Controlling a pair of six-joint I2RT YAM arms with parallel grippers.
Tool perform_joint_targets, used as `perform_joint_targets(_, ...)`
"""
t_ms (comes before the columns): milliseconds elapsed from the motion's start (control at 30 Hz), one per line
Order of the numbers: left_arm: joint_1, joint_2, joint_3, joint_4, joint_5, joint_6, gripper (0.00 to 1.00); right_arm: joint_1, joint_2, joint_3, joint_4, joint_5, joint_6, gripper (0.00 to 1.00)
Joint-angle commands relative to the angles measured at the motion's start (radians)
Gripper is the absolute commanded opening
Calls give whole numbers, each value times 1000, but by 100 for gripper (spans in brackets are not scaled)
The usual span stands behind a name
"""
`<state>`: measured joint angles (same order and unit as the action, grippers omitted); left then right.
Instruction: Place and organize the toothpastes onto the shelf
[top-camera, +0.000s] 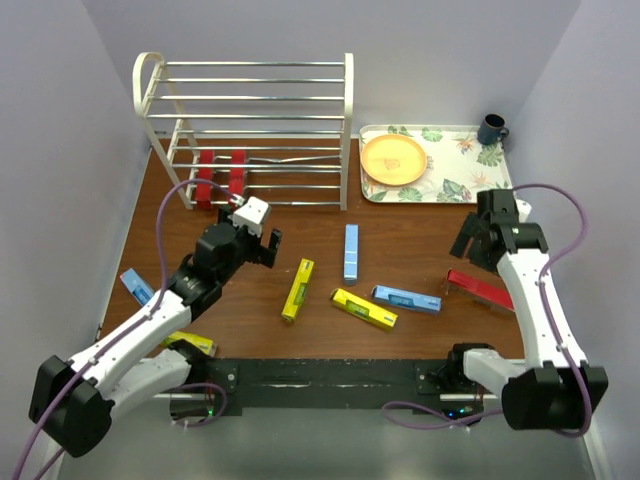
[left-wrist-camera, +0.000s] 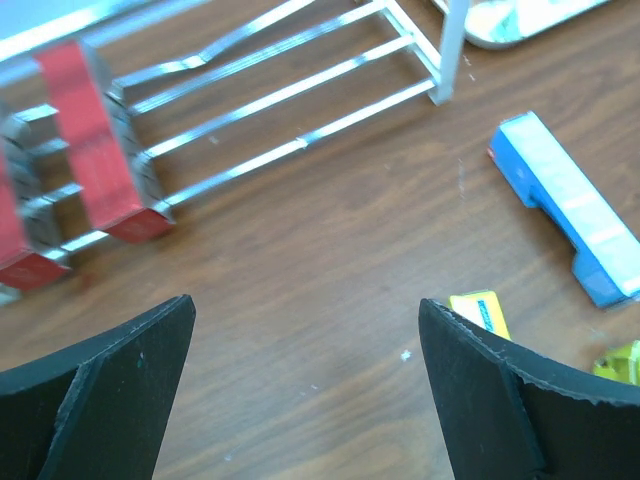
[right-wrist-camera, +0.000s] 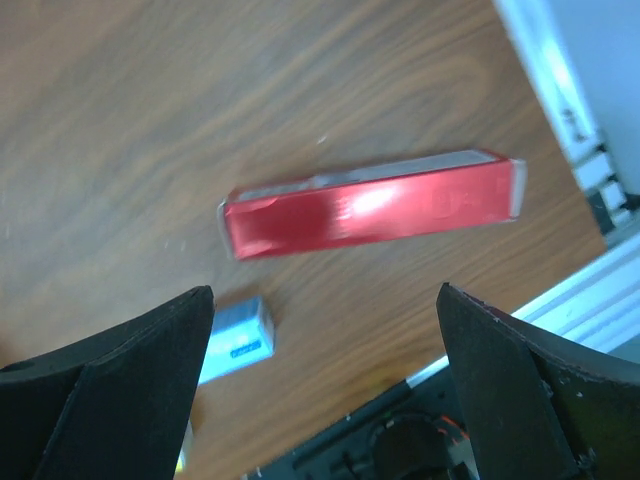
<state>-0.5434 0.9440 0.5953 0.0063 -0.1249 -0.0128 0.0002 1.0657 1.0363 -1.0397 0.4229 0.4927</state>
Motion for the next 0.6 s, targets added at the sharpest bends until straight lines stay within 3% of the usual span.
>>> perform_joint_targets(0, -46, -74, -26, 101, -216, 102, 100, 1, 127, 83, -72, -255, -193, 99)
perform_joint_targets(267, -125, -160, -71, 152, -421, 146, 100, 15, 330, 238, -201, -288, -264, 99)
perform_joint_targets(467, -153, -208, -80, 155, -443, 152, 100, 3, 300, 205, -217, -52, -27, 99)
perform_joint_targets(567, -168, -217, -83, 156, -433, 155, 100, -70, 243, 162, -207, 13, 96, 99)
